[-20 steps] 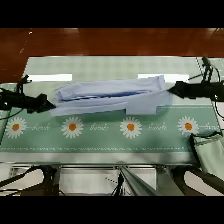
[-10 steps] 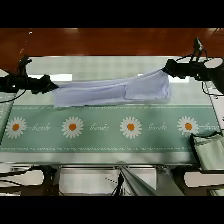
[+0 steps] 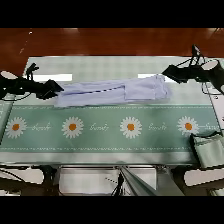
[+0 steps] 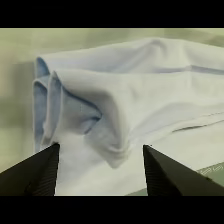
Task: Fold the shirts.
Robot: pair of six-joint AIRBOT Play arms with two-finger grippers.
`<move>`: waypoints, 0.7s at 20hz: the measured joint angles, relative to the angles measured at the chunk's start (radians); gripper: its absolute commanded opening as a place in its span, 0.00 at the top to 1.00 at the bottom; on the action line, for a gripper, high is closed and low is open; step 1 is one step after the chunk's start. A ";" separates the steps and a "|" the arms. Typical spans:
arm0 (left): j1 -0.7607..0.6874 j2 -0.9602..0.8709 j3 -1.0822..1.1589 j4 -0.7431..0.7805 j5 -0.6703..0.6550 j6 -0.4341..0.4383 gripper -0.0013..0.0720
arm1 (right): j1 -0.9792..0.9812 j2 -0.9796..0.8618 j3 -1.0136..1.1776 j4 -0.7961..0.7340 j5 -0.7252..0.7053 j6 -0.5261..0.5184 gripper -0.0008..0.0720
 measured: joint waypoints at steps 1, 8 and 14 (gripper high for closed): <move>0.015 0.009 0.002 0.001 -0.021 0.000 0.16 | -0.023 0.017 0.000 -0.076 0.026 0.026 0.15; 0.048 0.106 0.007 0.004 -0.076 0.001 0.16 | -0.186 -0.011 0.001 -0.010 0.246 0.019 0.15; 0.016 0.142 0.016 0.003 -0.090 0.001 0.16 | -0.132 -0.123 0.001 0.170 0.298 -0.004 0.14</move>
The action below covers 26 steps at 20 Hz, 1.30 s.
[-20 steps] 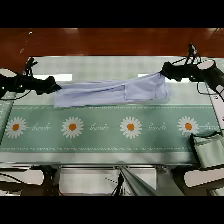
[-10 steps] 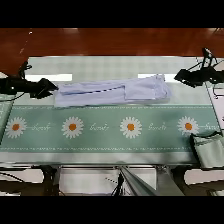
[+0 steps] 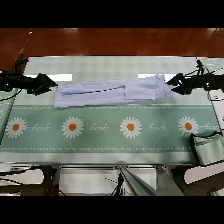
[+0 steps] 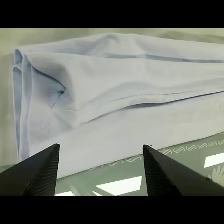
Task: Fold the shirts.
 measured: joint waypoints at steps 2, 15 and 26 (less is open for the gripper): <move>-0.007 0.003 0.006 -0.002 -0.006 0.000 0.16 | 0.037 -0.034 0.001 0.038 0.003 -0.001 0.16; -0.105 0.007 0.045 -0.139 -0.053 0.021 0.96 | 0.137 0.167 0.000 -0.001 0.079 -0.046 0.96; -0.561 -0.019 0.045 -0.179 0.174 -0.018 0.96 | 0.144 0.514 0.000 -0.205 0.248 0.154 0.96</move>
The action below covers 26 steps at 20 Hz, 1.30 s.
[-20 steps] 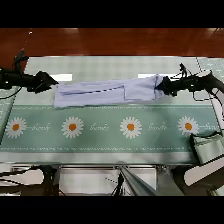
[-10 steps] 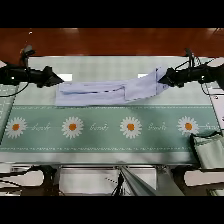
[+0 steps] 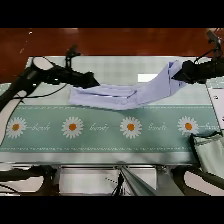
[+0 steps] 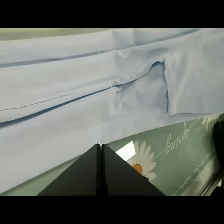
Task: Fold the shirts.
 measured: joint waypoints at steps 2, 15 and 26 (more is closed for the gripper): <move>-0.083 -0.022 0.000 -0.002 0.042 -0.018 0.96 | 0.032 0.031 0.000 -0.060 0.023 0.027 0.96; -0.360 -0.212 0.001 -0.093 0.194 -0.061 0.96 | 0.194 0.163 0.000 -0.263 0.119 0.158 0.96; -0.401 -0.286 0.011 -0.289 0.279 -0.021 0.96 | 0.197 0.259 0.000 -0.316 0.161 0.192 0.96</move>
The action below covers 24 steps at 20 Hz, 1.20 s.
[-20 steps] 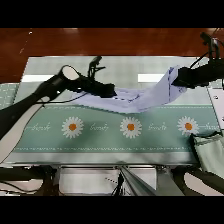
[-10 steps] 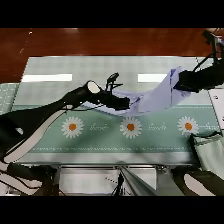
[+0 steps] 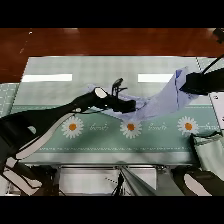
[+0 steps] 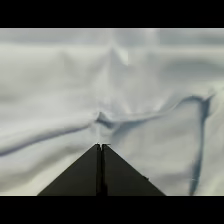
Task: Fold the shirts.
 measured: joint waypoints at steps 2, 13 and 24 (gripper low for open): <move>0.071 0.051 0.001 -0.003 -0.016 0.016 0.96 | 0.002 -0.005 0.000 -0.022 -0.034 0.000 0.96; 0.618 0.554 0.001 0.299 -0.193 0.028 0.96 | 0.333 -0.275 0.000 -0.015 -0.457 0.030 0.96; 0.782 0.754 -0.053 0.373 -0.490 0.021 0.96 | 0.645 -0.625 0.000 0.305 -1.004 0.032 0.30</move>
